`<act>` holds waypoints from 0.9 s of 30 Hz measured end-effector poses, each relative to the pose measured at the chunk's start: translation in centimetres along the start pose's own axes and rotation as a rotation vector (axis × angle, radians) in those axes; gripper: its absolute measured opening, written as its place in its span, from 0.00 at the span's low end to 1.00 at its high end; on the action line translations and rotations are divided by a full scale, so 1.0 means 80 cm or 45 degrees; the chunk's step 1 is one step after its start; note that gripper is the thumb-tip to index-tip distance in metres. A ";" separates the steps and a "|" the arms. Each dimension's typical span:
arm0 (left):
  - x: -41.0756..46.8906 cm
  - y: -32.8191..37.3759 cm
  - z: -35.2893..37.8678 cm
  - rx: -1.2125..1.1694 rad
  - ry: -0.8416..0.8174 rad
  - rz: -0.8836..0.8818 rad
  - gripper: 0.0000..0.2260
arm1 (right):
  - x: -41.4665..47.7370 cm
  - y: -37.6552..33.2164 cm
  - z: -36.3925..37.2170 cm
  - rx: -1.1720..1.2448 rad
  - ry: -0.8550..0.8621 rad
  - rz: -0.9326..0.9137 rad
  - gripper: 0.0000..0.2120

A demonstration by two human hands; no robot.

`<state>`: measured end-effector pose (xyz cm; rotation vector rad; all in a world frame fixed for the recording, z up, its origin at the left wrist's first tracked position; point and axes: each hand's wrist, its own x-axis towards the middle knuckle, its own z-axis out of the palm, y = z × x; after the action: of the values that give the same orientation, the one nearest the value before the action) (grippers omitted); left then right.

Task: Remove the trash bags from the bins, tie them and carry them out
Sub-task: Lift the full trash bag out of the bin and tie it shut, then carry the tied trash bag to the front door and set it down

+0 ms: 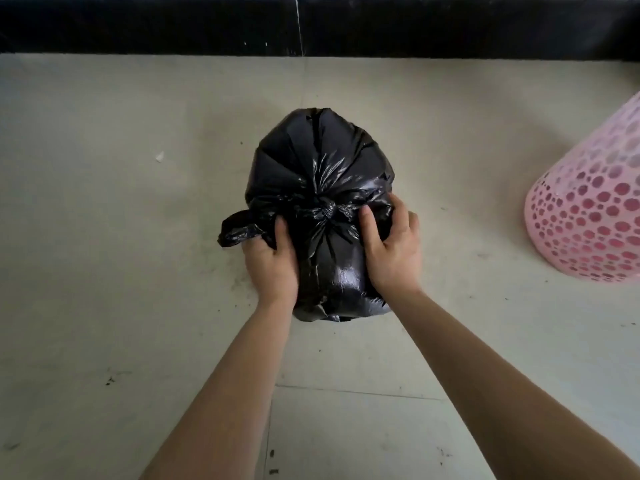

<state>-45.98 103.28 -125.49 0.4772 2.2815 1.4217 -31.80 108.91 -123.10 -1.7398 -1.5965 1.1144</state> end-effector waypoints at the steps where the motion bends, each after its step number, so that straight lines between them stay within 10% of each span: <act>1: -0.006 0.002 -0.003 0.017 0.038 0.019 0.16 | -0.004 0.000 -0.002 0.003 0.017 -0.027 0.23; 13: -0.150 -0.005 -0.116 0.222 0.171 0.033 0.26 | -0.166 -0.001 -0.036 0.001 -0.006 0.020 0.18; 27: -0.219 0.517 -0.373 0.232 0.081 0.145 0.31 | -0.274 -0.497 -0.344 0.021 -0.178 -0.254 0.29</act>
<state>-43.12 89.36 -73.47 0.6354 2.4836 1.3036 -29.51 98.24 -71.14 -1.4818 -1.7952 1.1680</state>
